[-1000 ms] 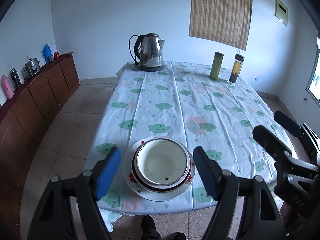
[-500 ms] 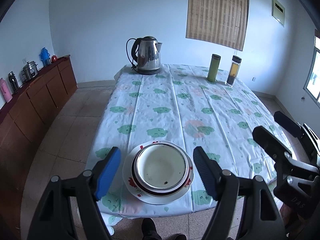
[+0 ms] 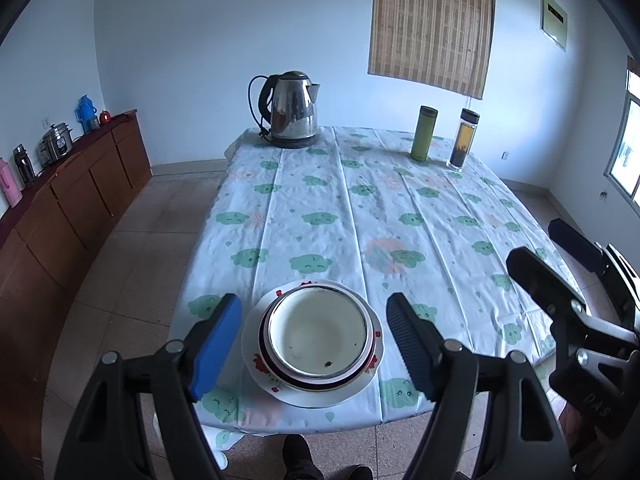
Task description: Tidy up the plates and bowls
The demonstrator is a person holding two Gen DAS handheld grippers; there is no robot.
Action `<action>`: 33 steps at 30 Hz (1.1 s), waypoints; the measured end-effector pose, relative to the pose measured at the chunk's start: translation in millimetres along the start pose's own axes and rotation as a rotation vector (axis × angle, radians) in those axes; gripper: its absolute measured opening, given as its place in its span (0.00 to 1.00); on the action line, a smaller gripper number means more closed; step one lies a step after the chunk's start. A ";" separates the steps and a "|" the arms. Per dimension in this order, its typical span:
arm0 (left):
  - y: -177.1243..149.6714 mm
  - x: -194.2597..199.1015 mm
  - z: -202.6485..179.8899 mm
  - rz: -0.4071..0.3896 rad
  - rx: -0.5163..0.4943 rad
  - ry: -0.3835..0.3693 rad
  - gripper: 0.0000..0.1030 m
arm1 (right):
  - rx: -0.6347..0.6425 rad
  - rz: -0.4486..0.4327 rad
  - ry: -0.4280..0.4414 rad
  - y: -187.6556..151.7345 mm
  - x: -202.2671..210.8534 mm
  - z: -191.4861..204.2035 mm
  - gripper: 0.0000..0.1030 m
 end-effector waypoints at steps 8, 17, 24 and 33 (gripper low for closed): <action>0.5 5.1 -1.6 -0.013 -0.009 0.003 0.74 | -0.001 -0.005 -0.003 -0.3 2.2 -2.6 0.74; 1.5 8.6 -1.2 -0.022 -0.015 0.009 0.74 | 0.004 -0.011 -0.003 0.7 6.0 -3.8 0.74; 3.5 10.1 0.6 -0.032 -0.020 0.021 0.91 | 0.012 -0.016 -0.001 3.4 7.3 -3.0 0.74; 8.9 10.9 -0.8 -0.035 -0.035 -0.004 0.93 | 0.007 -0.008 0.005 1.8 5.0 -4.5 0.74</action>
Point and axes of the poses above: each gripper's, at about its wrist camera, not at the fingertips, and x roughly against the way its jaws point, z to its left, y to its top, the point moved 6 cm from there along -x, roughly the way its jaws point, and after that the axes turned 3 degrees about -y, right-handed, at the moved point
